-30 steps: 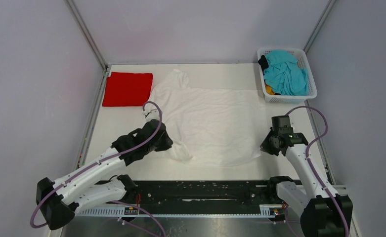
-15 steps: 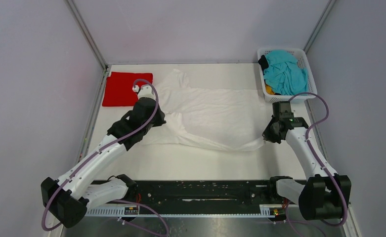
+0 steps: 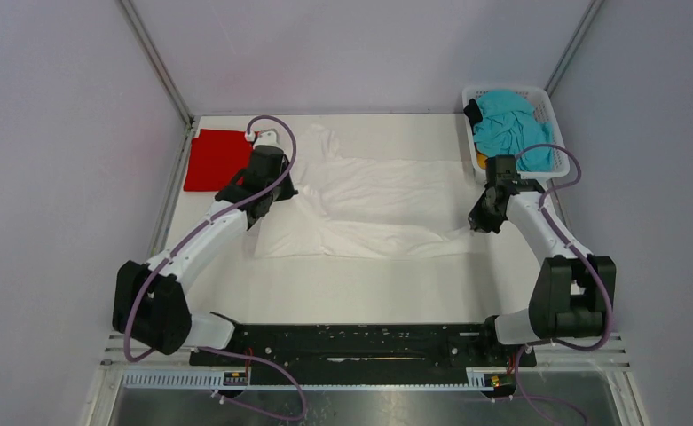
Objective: Fold and stack the t-shirts
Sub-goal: Fold the flattened tshirt in 1/3 of the way
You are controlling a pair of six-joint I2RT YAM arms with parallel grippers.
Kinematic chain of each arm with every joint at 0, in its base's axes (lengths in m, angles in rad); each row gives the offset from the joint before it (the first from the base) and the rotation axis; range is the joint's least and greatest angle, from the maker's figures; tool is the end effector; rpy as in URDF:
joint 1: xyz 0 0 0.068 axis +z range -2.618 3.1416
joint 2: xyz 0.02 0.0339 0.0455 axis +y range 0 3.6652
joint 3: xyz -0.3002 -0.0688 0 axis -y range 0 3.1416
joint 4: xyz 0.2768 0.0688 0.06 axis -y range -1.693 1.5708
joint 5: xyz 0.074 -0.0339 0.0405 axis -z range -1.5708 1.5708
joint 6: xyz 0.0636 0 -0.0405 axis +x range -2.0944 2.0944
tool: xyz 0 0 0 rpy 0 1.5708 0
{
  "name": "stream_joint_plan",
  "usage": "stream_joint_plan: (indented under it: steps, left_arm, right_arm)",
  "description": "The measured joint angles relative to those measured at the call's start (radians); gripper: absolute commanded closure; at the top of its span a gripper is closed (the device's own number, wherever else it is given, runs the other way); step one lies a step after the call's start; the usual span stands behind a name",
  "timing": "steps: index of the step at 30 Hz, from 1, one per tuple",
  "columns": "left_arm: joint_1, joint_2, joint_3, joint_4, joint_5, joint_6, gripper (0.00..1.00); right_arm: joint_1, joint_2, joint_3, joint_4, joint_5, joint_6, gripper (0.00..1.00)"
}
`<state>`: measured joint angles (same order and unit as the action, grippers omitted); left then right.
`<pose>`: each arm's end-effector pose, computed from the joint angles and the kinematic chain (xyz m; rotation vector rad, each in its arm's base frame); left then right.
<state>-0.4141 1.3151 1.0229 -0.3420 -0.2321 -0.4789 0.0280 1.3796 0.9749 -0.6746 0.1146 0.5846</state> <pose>0.3134 -0.1218 0.3011 -0.2002 2.1872 -0.2484 0.3058 0.0013 0.2335 0.7615 2.5269 0.0553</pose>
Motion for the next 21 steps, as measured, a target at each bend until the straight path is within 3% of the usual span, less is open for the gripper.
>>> stream_joint_plan:
  steps: [3,4,7,9,11,16,21]
  left_arm:
    - [0.047,0.094,0.037,0.032,0.021,0.009,1.0]
    - [0.062,0.129,0.054,0.046,0.032,0.011,0.96]
    - [0.099,0.235,0.1,0.091,0.076,0.019,0.71]
    - [0.116,0.305,0.144,0.098,0.1,0.029,0.32]
    - [0.132,0.388,0.212,0.092,0.11,0.03,0.03]
    - [0.152,0.437,0.28,0.066,0.142,0.002,0.01]
    - [0.157,0.358,0.203,0.111,0.27,-0.055,0.01]
  right_arm:
    - [-0.009,0.088,0.058,0.014,0.0,0.002,0.81]
    - [-0.012,0.119,0.08,0.016,0.0,0.002,0.76]
    - [-0.023,0.222,0.146,0.033,-0.002,0.008,0.4]
    - [-0.037,0.285,0.188,0.037,-0.002,0.01,0.05]
    - [-0.05,0.329,0.22,0.039,0.001,0.02,0.01]
    - [-0.062,0.325,0.238,0.039,0.039,0.015,0.0]
    - [-0.053,0.197,0.126,0.108,0.005,0.013,0.0]
